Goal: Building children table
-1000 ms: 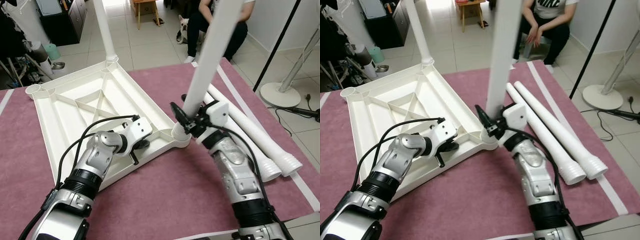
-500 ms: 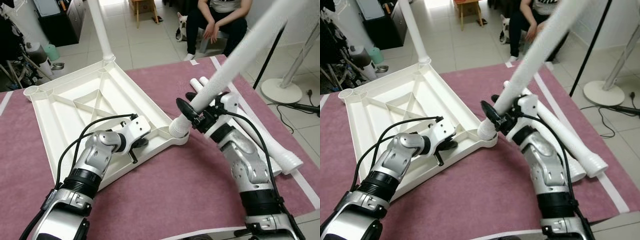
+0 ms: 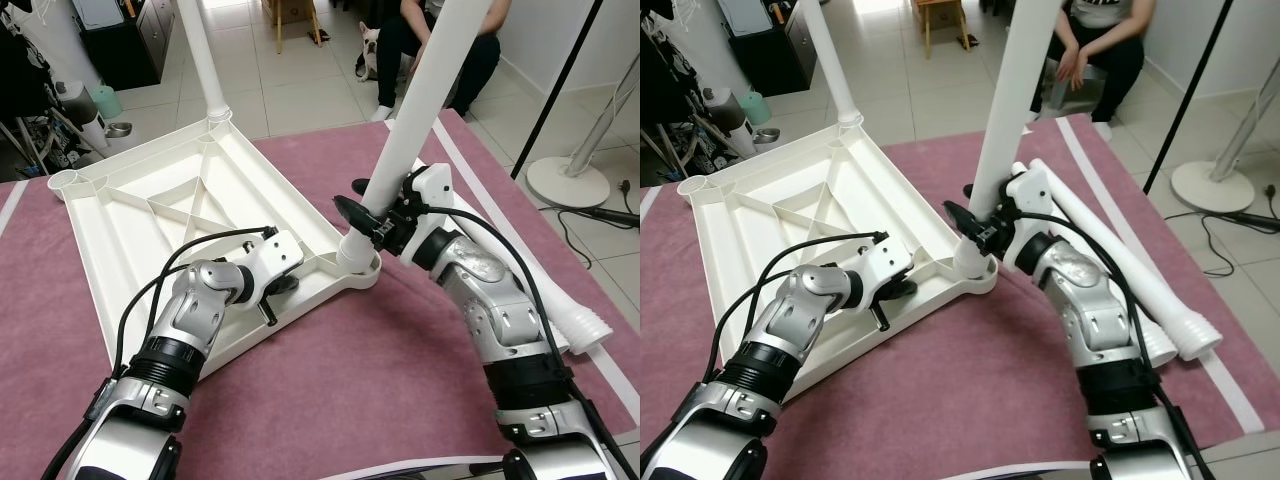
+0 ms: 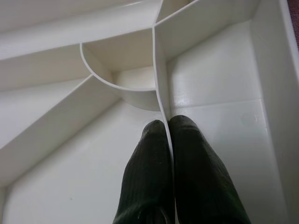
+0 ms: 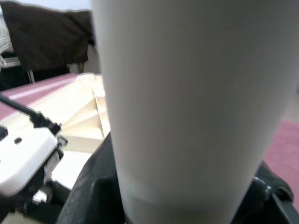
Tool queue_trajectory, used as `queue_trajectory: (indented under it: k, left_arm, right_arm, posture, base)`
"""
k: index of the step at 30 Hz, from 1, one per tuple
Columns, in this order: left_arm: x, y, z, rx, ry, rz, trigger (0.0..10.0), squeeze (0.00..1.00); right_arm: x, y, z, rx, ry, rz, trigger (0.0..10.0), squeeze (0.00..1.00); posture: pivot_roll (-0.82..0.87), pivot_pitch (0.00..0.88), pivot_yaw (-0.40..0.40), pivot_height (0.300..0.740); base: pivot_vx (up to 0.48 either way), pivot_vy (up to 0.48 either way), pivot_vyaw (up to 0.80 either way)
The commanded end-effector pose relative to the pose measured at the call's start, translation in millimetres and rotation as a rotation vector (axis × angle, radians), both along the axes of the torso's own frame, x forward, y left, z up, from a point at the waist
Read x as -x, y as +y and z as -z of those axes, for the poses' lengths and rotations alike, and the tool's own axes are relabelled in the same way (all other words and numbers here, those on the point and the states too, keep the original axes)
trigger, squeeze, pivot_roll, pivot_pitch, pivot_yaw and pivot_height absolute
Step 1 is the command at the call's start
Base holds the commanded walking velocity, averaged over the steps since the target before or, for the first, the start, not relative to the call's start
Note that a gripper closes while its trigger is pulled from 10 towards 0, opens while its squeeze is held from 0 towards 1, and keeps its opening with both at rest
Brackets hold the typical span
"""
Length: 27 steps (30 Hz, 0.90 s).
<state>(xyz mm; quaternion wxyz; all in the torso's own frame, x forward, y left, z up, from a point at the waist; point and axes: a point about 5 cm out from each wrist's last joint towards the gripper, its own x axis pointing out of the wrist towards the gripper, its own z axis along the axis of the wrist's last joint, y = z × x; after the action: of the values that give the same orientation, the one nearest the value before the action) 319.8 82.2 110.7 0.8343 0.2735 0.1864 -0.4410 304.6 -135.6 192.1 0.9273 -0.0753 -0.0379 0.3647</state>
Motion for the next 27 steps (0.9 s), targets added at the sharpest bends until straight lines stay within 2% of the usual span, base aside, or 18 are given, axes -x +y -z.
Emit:
queue_trajectory:
  k: [1, 5, 15, 18, 21, 23, 27]
  left_arm:
    - [-12.9, 20.5, -1.3, -0.103, -0.259, -0.307, 10.0, 0.00]
    - [-12.9, 20.8, -0.3, -0.105, -0.258, -0.308, 10.0, 0.00]
    - [-14.2, 20.9, -0.7, -0.110, -0.261, -0.303, 10.0, 0.00]
    - [-14.7, 19.6, -1.0, -0.113, -0.263, -0.294, 10.0, 0.00]
    - [-14.7, 19.2, -1.0, -0.114, -0.264, -0.293, 10.0, 0.00]
    - [-14.4, 19.2, -1.0, -0.115, -0.265, -0.294, 10.0, 0.00]
    - [-13.4, 20.6, -0.5, -0.116, -0.265, -0.301, 10.0, 0.00]
  right_arm:
    - [5.0, 0.9, 30.7, 0.067, 0.155, -0.002, 10.0, 0.00]
    - [8.3, -7.5, 28.4, 0.073, 0.158, 0.040, 10.0, 0.00]
    - [8.9, -11.1, 27.4, 0.030, 0.175, 0.060, 10.0, 0.00]
    - [-8.7, -9.5, 27.0, 0.039, 0.186, 0.099, 10.0, 0.00]
    - [-16.8, -8.4, 24.9, 0.039, 0.185, 0.126, 10.0, 0.00]
    - [-29.8, -6.7, 22.1, 0.056, 0.188, 0.186, 10.0, 0.00]
    - [-33.5, -0.6, 17.9, 0.078, 0.174, 0.167, 10.0, 0.00]
  posture:
    - [0.02, 0.000, 0.120, 0.740]
    - [0.01, 0.000, 0.121, 0.740]
    - [0.01, 0.001, 0.136, 0.740]
    - [0.01, 0.003, 0.139, 0.740]
    - [0.01, 0.001, 0.136, 0.740]
    - [0.02, 0.000, 0.131, 0.740]
    - [0.02, 0.000, 0.125, 0.740]
  base:
    - [0.000, 0.000, 0.00]
    - [0.000, 0.000, 0.00]
    - [0.000, 0.000, 0.00]
    - [0.000, 0.000, 0.00]
    - [0.000, 0.000, 0.00]
    - [0.000, 0.000, 0.00]
    - [0.000, 0.000, 0.00]
